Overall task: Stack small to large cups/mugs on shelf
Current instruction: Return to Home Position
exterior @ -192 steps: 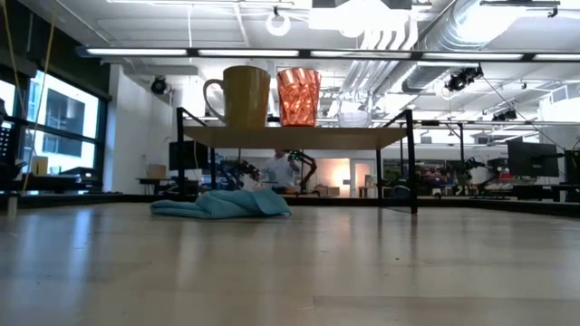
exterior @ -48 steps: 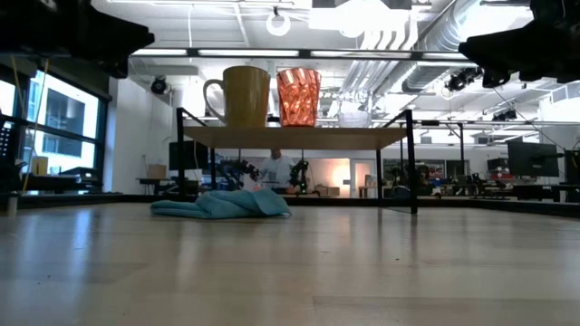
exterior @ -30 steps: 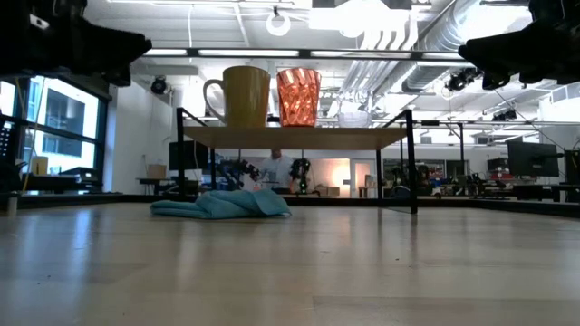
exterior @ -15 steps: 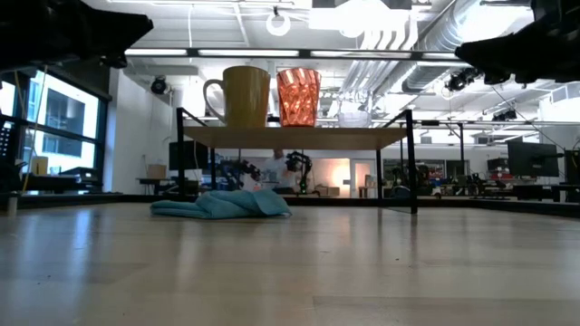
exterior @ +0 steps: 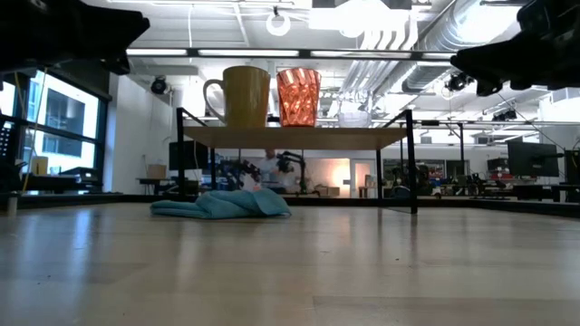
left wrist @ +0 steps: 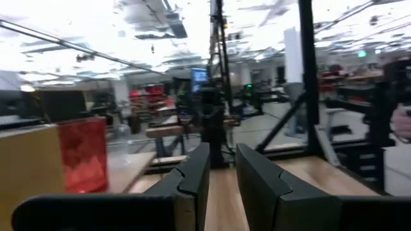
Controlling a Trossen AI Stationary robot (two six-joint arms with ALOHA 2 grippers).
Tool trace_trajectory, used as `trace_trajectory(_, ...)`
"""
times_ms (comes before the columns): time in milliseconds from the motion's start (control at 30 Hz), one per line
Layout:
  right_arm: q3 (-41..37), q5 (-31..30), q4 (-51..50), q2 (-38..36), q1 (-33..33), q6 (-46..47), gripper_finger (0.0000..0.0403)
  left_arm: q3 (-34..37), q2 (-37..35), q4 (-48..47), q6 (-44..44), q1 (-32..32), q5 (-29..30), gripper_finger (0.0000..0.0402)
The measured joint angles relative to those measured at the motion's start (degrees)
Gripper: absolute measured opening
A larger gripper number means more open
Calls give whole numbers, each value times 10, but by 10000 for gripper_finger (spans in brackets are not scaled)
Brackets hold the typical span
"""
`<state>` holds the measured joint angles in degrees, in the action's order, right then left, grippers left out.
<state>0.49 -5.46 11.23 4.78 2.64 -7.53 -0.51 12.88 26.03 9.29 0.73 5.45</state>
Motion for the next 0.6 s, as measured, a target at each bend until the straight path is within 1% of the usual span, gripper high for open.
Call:
trace_trajectory(167,0,15,-15,0,-1,27,78,0,0,-15,-10,0,-24,67)
trace_trajectory(367,0,16,-18,0,-1,52,78,0,0,-28,-41,0,-25,67)
trace_trajectory(600,3,12,-32,0,-1,52,78,0,0,-34,-51,0,2,67)
